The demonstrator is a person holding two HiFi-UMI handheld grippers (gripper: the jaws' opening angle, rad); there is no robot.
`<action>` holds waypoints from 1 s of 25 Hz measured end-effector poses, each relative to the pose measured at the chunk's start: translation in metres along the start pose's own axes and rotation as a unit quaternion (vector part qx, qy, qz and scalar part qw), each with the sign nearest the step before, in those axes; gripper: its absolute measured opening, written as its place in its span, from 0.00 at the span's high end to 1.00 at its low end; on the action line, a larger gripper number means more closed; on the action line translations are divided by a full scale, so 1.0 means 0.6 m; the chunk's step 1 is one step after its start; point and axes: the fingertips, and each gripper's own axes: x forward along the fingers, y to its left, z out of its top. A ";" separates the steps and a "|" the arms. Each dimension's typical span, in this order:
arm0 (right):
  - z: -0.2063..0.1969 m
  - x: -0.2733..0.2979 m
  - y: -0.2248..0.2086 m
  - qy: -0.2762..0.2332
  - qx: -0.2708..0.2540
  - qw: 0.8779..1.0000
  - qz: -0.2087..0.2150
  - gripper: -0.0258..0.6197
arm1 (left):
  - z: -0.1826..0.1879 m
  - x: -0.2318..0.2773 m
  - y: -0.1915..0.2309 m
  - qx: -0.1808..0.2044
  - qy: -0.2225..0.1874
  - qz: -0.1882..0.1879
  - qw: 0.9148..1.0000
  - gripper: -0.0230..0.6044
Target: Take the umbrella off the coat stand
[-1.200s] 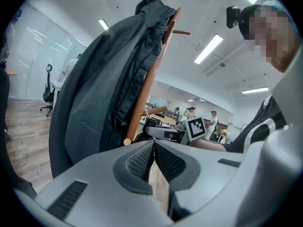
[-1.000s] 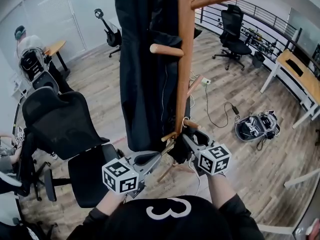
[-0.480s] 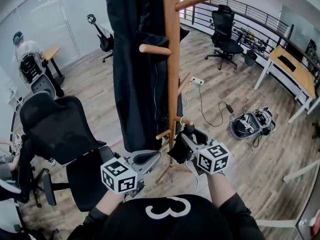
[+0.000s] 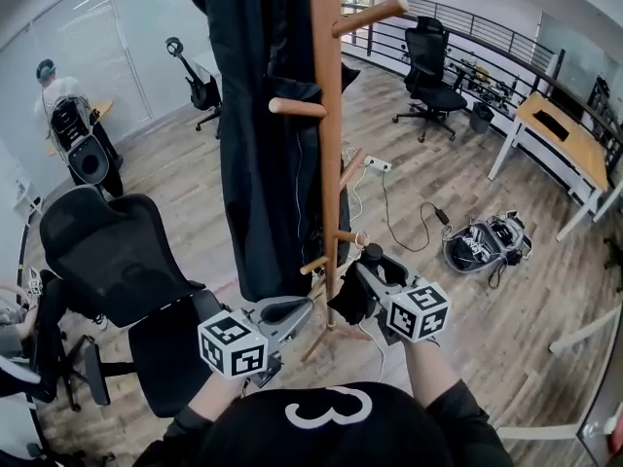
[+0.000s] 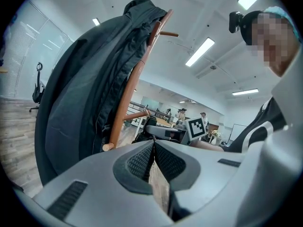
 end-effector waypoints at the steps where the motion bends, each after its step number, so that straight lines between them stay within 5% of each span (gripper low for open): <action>1: 0.002 -0.003 0.000 -0.002 0.000 1.000 -0.001 0.64 | 0.000 0.001 -0.001 0.000 0.000 -0.001 1.000 0.94; 25: 0.017 -0.148 0.083 -0.025 0.005 0.999 -0.025 0.64 | 0.010 -0.027 -0.080 -0.012 0.004 -0.046 0.999 0.94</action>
